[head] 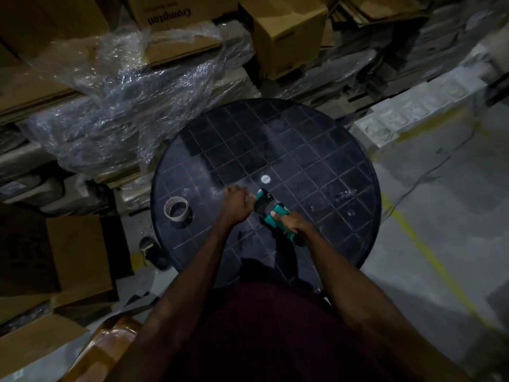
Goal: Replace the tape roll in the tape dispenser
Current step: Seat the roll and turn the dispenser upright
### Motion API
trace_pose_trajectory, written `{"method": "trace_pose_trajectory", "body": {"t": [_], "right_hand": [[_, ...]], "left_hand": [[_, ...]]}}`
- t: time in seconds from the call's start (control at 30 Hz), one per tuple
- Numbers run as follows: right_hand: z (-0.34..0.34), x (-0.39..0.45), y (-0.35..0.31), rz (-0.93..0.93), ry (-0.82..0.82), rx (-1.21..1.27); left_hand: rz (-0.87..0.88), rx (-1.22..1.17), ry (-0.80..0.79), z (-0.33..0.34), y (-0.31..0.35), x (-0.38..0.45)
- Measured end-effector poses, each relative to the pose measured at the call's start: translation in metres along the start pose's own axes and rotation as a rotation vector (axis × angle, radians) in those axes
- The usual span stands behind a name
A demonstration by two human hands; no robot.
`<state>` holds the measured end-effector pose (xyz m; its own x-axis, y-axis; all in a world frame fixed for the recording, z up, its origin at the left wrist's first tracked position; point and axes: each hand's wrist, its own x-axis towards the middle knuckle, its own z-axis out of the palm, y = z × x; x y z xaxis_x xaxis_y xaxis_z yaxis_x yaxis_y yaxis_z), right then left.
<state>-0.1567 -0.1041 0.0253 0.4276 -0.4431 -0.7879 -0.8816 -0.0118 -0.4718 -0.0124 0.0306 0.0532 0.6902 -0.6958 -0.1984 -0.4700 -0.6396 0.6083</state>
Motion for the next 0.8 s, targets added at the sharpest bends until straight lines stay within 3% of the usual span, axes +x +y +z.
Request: {"method": "trace_pose_trajectory", "body": {"t": [0.17, 0.4, 0.63, 0.8], "right_hand": [[-0.001, -0.001, -0.004, 0.035, -0.070, 0.056], [-0.002, -0.003, -0.003, 0.050, -0.096, 0.096], [0.002, -0.006, -0.006, 0.051, -0.102, 0.082], [0.003, -0.007, -0.007, 0.034, -0.093, 0.048]], "left_hand": [[-0.150, -0.241, -0.105, 0.005, 0.006, 0.000], [-0.083, -0.257, -0.170, -0.005, 0.007, -0.007], [0.006, -0.107, -0.042, 0.004, 0.005, 0.003], [-0.059, -0.122, -0.001, 0.010, 0.003, 0.006]]}}
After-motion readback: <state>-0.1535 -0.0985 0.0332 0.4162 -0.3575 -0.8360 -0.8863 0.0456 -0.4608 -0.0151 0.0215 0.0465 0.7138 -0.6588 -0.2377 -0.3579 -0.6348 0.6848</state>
